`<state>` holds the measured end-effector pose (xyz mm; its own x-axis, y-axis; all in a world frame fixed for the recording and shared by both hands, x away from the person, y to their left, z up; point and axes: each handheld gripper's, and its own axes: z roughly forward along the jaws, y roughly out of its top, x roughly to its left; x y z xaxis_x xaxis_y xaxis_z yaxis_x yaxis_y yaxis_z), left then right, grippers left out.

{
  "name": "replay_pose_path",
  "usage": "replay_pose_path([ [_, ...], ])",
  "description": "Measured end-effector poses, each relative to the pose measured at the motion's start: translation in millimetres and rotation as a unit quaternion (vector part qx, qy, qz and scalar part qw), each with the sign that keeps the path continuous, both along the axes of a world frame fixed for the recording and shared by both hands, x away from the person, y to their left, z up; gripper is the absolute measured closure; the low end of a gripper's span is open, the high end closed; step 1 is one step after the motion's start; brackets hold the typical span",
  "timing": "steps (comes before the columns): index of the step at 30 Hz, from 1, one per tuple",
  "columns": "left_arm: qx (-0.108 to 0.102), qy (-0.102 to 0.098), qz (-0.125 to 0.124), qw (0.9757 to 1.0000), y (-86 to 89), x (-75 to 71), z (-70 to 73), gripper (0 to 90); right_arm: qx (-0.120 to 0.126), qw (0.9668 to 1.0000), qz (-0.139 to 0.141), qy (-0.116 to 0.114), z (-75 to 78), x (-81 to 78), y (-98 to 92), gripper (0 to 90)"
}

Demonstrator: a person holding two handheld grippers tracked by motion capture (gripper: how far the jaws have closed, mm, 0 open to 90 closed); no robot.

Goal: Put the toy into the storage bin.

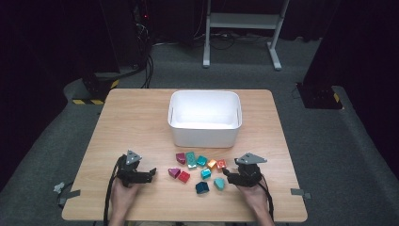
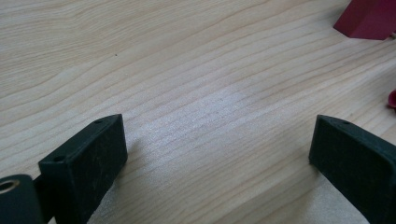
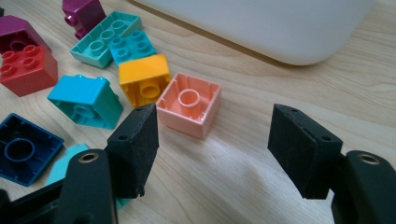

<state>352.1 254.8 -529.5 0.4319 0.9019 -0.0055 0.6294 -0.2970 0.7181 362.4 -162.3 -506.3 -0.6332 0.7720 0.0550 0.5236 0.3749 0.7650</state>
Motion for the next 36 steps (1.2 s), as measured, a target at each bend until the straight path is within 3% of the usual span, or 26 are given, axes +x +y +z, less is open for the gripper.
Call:
replay_pose_path([
  [7, 0.0, 0.0, 0.0, 1.0, 0.0, 0.0, 0.0, 4.3, -0.005, 0.9999, 0.01, -0.005, 2.9, 5.3, 10.5, 33.5],
  [23, 0.0, 0.0, 0.0, 1.0, 0.0, 0.0, 0.0, 4.3, -0.012, 0.9998, 0.011, 0.009, -6.0, 12.4, 23.6, 34.8],
  [36, 0.0, 0.0, 0.0, 1.0, 0.0, 0.0, 0.0, 4.3, -0.025, 0.9997, -0.005, -0.001, -8.5, 16.6, 21.2, 46.5],
])
